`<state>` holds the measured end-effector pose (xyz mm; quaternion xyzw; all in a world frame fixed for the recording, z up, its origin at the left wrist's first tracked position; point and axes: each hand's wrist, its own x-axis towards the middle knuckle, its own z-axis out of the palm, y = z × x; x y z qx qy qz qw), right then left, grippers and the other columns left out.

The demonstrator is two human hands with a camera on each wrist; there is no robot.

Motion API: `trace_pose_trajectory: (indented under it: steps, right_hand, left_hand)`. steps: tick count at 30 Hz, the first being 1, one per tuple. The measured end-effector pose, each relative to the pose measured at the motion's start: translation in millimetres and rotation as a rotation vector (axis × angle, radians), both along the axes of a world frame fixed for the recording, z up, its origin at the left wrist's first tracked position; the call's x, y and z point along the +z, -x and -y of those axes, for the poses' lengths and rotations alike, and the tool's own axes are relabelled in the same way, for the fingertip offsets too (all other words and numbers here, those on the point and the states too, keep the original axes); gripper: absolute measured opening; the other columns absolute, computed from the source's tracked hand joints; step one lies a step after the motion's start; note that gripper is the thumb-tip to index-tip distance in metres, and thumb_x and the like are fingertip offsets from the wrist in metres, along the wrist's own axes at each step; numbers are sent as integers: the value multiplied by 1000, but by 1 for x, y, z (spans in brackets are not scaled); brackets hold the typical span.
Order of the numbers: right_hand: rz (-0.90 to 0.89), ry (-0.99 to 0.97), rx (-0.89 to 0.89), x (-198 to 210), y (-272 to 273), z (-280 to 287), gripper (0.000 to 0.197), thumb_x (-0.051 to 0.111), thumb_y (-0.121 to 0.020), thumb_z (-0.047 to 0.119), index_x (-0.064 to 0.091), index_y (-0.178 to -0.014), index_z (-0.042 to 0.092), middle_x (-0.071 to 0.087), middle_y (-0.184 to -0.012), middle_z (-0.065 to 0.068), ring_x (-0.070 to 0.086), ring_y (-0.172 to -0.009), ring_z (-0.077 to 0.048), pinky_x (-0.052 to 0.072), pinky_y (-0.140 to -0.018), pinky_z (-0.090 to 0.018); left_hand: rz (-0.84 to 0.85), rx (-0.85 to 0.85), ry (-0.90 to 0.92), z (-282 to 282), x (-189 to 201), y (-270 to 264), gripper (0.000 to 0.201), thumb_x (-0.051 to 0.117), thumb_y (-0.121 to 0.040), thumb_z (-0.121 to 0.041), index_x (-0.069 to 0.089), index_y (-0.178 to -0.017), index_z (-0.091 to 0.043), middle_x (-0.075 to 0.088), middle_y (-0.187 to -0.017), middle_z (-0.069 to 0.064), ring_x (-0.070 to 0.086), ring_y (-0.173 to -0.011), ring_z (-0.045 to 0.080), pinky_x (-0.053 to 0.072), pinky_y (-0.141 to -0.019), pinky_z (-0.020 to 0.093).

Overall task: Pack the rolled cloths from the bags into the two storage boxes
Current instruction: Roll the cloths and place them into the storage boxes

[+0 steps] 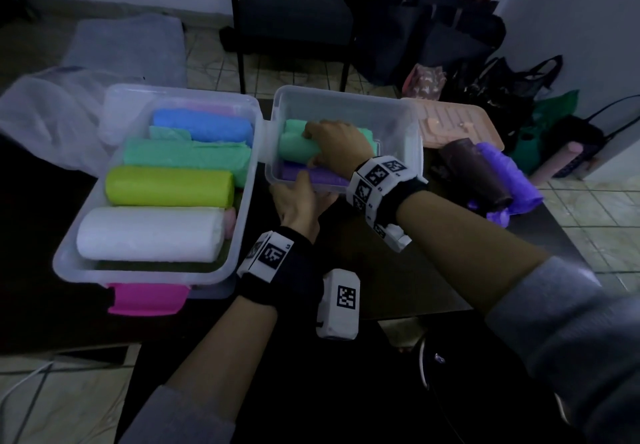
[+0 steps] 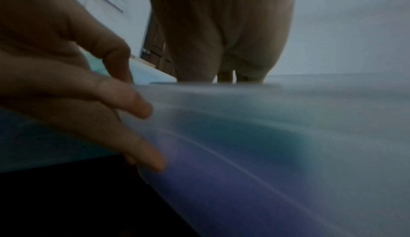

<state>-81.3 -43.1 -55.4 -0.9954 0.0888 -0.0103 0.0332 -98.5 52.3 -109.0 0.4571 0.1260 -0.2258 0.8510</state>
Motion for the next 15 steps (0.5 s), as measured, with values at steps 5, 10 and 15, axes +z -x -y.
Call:
trace_pose_trajectory:
  steps: [5, 10, 15]
  right_hand:
    - [20, 3, -71, -4, 15, 19, 59, 51, -91, 44, 34, -143, 22, 31, -143, -10, 28, -132, -30, 24, -106, -42]
    - [172, -125, -464, -5, 52, 55, 51, 39, -98, 25, 24, -145, 11, 15, -153, -17, 12, -142, -35, 12, -115, -48]
    - [253, -595, -693, -15, 70, 77, 38, 39, -96, 6, 34, -133, -3, 47, -127, -25, 46, -119, -39, 37, -90, -38]
  left_hand:
    - [-56, 11, -3, 4, 8, -11, 49, 43, -93, 1, 33, -141, -4, 48, -130, 28, 59, -77, 26, 54, -42, 29]
    - [-75, -27, -32, 8, 18, -15, 49, 44, -93, 2, 35, -140, -7, 48, -132, 21, 55, -93, 25, 54, -53, 34]
    - [-82, -52, -42, 9, 29, -16, 47, 43, -93, 3, 37, -138, -6, 45, -128, 15, 48, -102, 27, 55, -75, 39]
